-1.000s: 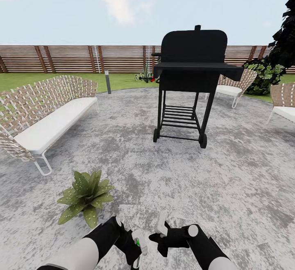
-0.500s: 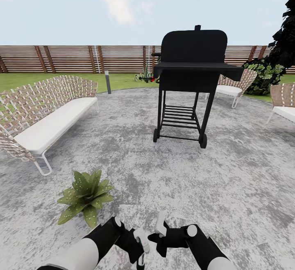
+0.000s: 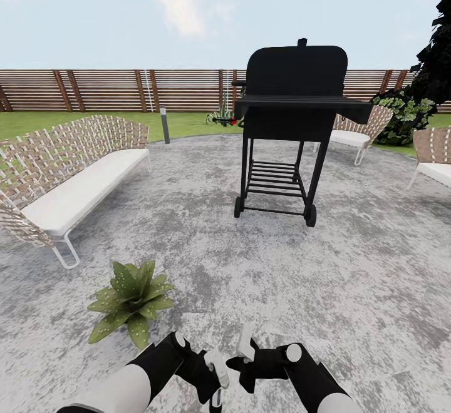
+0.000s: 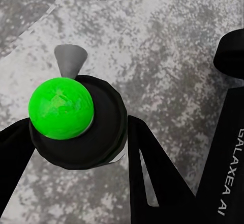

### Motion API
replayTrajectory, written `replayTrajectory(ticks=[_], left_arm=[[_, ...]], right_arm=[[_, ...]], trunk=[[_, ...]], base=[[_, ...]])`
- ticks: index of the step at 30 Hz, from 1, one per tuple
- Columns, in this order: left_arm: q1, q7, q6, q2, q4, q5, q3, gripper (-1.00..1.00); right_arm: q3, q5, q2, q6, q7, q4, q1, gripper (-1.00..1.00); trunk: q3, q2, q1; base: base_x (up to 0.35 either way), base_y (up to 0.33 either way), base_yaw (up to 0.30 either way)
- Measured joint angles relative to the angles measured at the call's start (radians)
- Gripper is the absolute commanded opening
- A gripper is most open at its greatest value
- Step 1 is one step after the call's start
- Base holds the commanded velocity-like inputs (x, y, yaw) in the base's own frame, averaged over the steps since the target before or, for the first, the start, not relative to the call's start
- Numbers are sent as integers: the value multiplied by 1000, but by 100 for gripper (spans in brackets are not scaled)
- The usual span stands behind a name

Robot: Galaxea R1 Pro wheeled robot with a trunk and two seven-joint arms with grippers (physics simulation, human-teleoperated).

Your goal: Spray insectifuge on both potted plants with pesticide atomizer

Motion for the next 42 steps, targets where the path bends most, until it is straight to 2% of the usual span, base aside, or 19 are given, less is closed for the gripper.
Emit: replayTrajectory(ticks=[8,21,23,25,27,34,37,39,42], left_arm=[[1,-39,-70,0,1,3,-1,-100],[0,-40,-76,0,6,3,-1,-100],[-1,-39,-76,0,3,18,-1,-100],[-1,-39,-76,0,-2,50,-2,-100],[-1,-40,-76,0,-3,57,-3,-100],[-1,-37,-75,0,0,57,-2,-100],[0,-32,-69,0,5,46,-9,-100],[1,-31,-68,20,5,43,-12,-100],[2,-31,-67,65,6,41,-14,-100]], right_arm=[[0,0,-2,0,0,-2,0,-100],[0,0,-2,0,0,-2,0,-100],[0,0,-2,0,0,-2,0,-100],[0,0,-2,0,0,-2,0,-100],[0,0,-2,0,0,-2,0,-100],[0,0,-2,0,0,-2,0,-100],[-1,0,-2,0,0,-1,0,-100],[-1,0,-2,0,0,-1,0,-100],[-1,0,-2,0,0,-1,0,-100]], trunk=[[0,0,0],[0,0,0],[0,0,0],[0,0,0],[0,0,0],[0,0,0],[0,0,0],[0,0,0],[0,0,0]], base=[[0,0,0],[0,0,0],[0,0,0],[0,0,0],[0,0,0],[0,0,0],[0,0,0],[0,0,0],[0,0,0]])
